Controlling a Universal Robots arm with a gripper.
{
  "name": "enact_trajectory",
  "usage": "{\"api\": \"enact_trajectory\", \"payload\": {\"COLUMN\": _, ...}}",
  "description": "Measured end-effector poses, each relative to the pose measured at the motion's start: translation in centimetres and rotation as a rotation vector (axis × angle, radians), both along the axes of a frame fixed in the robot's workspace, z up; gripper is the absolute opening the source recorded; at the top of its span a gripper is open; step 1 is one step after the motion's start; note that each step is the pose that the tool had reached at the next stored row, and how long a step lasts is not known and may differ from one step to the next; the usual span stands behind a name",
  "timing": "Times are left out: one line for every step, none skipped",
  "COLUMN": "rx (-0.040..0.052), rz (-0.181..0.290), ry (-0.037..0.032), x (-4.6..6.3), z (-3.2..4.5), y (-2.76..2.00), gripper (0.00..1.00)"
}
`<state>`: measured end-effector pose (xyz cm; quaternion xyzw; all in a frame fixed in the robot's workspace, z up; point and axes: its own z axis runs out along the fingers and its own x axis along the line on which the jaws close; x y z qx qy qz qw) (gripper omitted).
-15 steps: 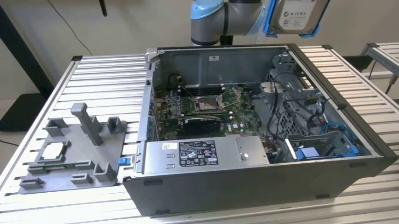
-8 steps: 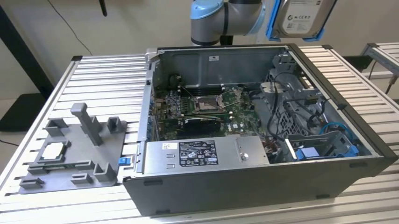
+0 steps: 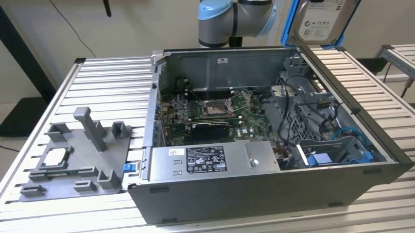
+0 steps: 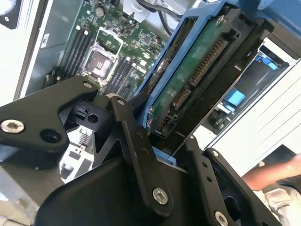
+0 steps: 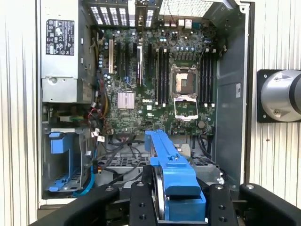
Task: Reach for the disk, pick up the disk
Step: 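Pick up the disk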
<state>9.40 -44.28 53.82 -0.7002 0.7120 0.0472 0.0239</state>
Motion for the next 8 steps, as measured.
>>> {"api": "enact_trajectory", "payload": {"rx": -0.0001, "rz": 0.0, "ry": 0.0, "x": 0.0, "z": 0.0, "y": -0.21, "gripper": 0.0}}
{"api": "enact_trajectory", "payload": {"rx": -0.0001, "rz": 0.0, "ry": 0.0, "x": 0.0, "z": 0.0, "y": -0.44, "gripper": 0.0}}
{"api": "enact_trajectory", "payload": {"rx": -0.0001, "rz": 0.0, "ry": 0.0, "x": 0.0, "z": 0.0, "y": -0.65, "gripper": 0.0}}
{"api": "enact_trajectory", "payload": {"rx": -0.0002, "rz": 0.0, "ry": 0.0, "x": 0.0, "z": -0.01, "y": -0.88, "gripper": 0.0}}
{"api": "enact_trajectory", "payload": {"rx": 0.0, "rz": 0.0, "ry": 0.0, "x": 0.0, "z": -0.03, "y": -1.1, "gripper": 0.0}}
{"api": "enact_trajectory", "payload": {"rx": -0.0001, "rz": 0.0, "ry": 0.0, "x": 0.0, "z": -0.05, "y": -1.34, "gripper": 0.0}}
{"api": "enact_trajectory", "payload": {"rx": -0.0002, "rz": 0.0, "ry": 0.0, "x": 0.0, "z": -0.08, "y": -1.59, "gripper": 0.0}}
{"api": "enact_trajectory", "payload": {"rx": -0.0001, "rz": 0.0, "ry": 0.0, "x": 0.0, "z": -0.12, "y": -1.85, "gripper": 0.0}}
